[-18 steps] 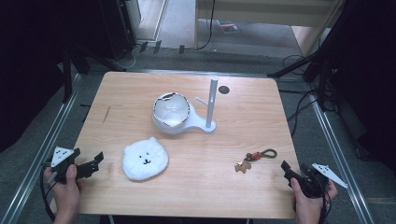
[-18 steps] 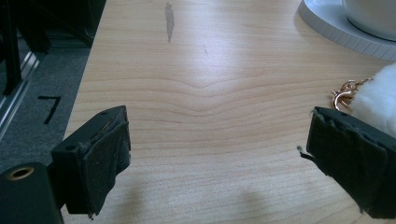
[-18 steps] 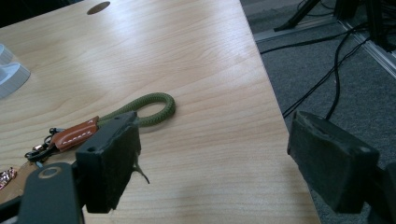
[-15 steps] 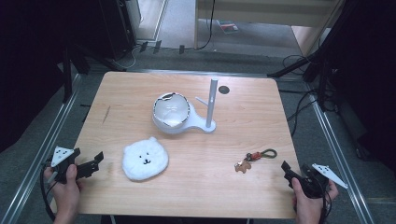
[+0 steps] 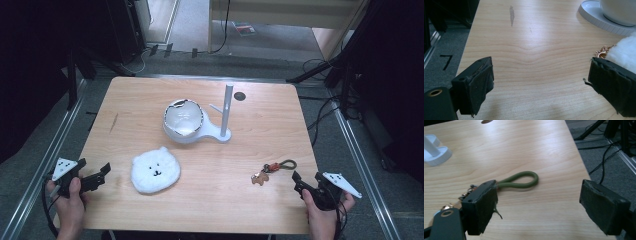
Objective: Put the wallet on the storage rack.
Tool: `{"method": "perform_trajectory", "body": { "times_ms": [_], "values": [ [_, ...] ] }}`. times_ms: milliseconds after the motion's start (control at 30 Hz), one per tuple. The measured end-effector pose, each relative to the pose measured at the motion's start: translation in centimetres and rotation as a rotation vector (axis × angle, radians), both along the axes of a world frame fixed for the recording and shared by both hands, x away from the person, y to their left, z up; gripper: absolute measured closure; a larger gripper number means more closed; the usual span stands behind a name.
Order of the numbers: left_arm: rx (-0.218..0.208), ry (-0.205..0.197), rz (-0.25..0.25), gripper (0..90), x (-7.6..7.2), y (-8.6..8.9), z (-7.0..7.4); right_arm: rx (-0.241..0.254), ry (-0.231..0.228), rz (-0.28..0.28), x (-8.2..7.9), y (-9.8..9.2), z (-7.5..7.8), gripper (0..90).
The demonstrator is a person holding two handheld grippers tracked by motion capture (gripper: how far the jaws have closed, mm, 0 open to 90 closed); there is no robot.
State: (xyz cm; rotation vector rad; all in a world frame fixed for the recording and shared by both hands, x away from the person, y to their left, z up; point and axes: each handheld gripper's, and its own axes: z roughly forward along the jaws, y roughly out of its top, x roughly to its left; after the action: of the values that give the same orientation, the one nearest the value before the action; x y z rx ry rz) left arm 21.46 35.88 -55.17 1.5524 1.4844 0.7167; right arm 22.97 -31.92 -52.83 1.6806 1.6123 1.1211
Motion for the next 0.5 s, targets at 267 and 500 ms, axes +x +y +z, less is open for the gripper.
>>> {"method": "perform_trajectory", "body": {
  "times_ms": [267, 500],
  "values": [
    [0.013, 0.003, -0.005, 7.0, 0.1, -0.2, 0.0, -0.085, 0.007, 0.059, 0.1, 3.0, 0.2, 15.3],
    [0.011, 0.0, -0.005, 6.9, 0.1, -0.1, 0.0, -0.076, 0.008, 0.097, 0.1, 4.9, 0.4, 15.5]
  ]
}}
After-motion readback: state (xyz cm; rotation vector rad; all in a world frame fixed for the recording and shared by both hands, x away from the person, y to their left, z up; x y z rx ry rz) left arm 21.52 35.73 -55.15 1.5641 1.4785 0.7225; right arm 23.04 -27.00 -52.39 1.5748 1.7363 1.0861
